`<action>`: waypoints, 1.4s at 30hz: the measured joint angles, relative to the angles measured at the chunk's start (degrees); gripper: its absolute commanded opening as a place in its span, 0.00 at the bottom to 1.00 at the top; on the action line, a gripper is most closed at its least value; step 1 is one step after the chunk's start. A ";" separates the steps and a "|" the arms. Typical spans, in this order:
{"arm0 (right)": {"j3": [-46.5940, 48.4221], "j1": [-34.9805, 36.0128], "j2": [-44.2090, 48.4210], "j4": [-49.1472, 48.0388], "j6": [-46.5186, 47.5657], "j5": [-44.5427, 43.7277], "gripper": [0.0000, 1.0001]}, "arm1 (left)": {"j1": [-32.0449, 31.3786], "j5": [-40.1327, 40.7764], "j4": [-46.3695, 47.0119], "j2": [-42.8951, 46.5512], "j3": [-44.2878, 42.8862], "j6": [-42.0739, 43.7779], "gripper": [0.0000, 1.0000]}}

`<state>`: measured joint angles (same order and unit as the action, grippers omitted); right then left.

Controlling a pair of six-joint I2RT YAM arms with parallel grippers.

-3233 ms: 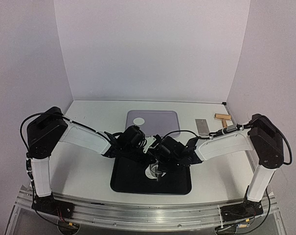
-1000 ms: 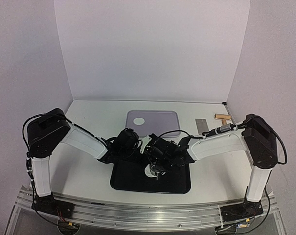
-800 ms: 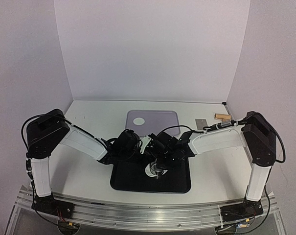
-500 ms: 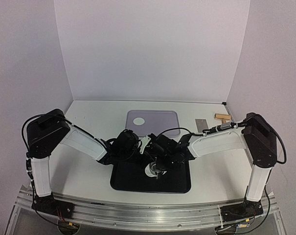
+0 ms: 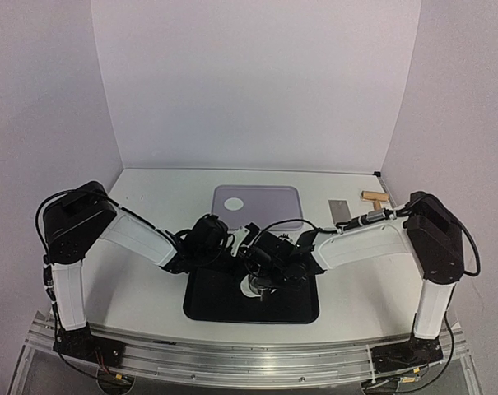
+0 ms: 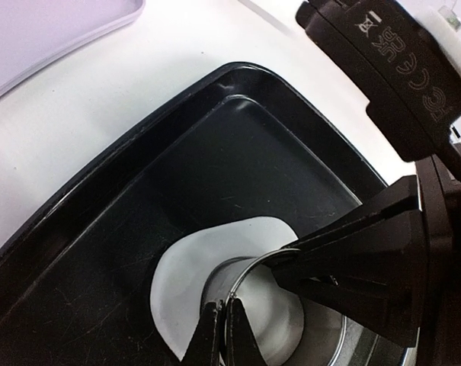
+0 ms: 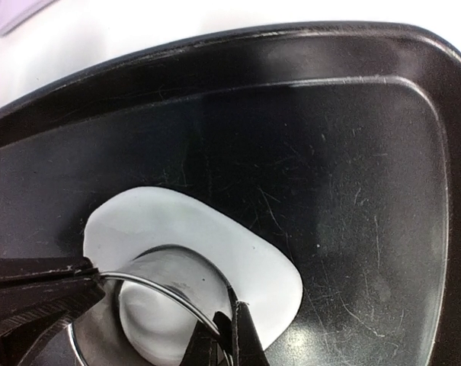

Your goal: Roll out the dumpling wrappers from the dough

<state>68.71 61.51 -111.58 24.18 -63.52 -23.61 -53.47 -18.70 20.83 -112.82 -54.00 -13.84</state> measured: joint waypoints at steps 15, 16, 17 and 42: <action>1.81 -1.03 -0.39 2.69 1.32 2.60 0.00 | 0.55 -0.67 1.58 -0.29 0.45 -0.77 0.00; 1.66 -1.13 -0.39 2.34 1.39 2.61 0.00 | 0.76 -1.02 1.60 -0.33 0.46 -0.77 0.00; 0.83 -1.15 0.02 1.47 1.37 2.55 0.00 | 0.76 -1.07 1.61 -0.34 0.46 -0.75 0.00; -6.13 -2.04 4.06 -4.50 1.59 4.72 0.00 | -0.25 -2.23 1.83 -1.12 -0.53 -0.03 0.00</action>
<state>62.58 59.46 -107.52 19.68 -61.94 -18.89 -53.72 -20.93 22.66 -113.95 -54.53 -13.86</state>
